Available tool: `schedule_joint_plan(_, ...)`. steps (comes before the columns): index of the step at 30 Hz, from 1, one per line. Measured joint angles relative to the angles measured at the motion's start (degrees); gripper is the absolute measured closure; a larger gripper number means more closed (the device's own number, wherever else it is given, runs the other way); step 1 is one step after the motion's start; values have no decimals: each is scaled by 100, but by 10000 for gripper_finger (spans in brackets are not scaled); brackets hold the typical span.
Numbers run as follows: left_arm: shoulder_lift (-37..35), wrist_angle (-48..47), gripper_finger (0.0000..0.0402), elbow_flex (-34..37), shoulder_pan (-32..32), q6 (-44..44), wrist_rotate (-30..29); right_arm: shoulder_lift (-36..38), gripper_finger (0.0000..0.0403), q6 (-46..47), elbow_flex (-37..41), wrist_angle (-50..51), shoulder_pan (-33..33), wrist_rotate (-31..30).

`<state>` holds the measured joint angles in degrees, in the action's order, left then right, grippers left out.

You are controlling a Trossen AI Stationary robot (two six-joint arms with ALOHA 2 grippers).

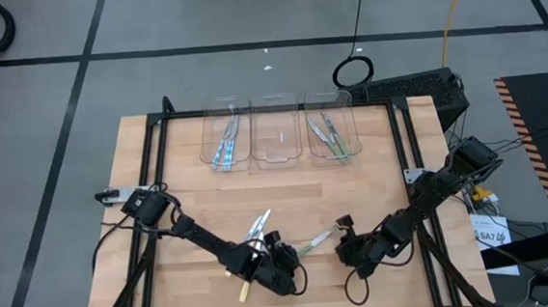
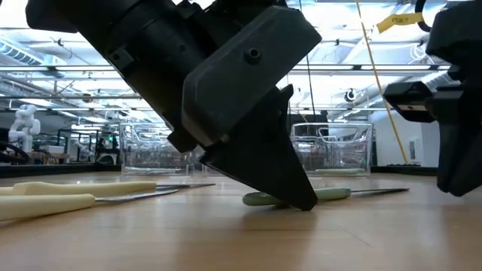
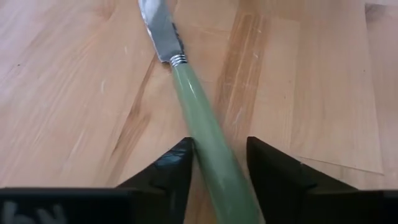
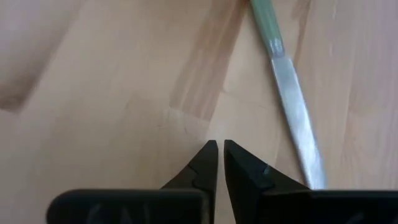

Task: Sort silverware by color (type)
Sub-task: Put the green knife into the right transparent bin

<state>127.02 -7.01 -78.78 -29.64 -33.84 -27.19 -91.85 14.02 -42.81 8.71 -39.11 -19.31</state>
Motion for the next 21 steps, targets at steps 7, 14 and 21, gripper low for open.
schedule_joint_plan(7, -2, -14, 310, 2, 13, 133, 73, 9, 347, 33, -5, 416, -7, -20)
schedule_joint_plan(14, 0, -11, 316, 4, 10, 83, 4, 168, 270, 29, -4, 584, -39, -5)
schedule_joint_plan(21, 44, -604, 302, -475, -8, -65, -185, 356, 229, 322, 7, 1001, -39, -160)
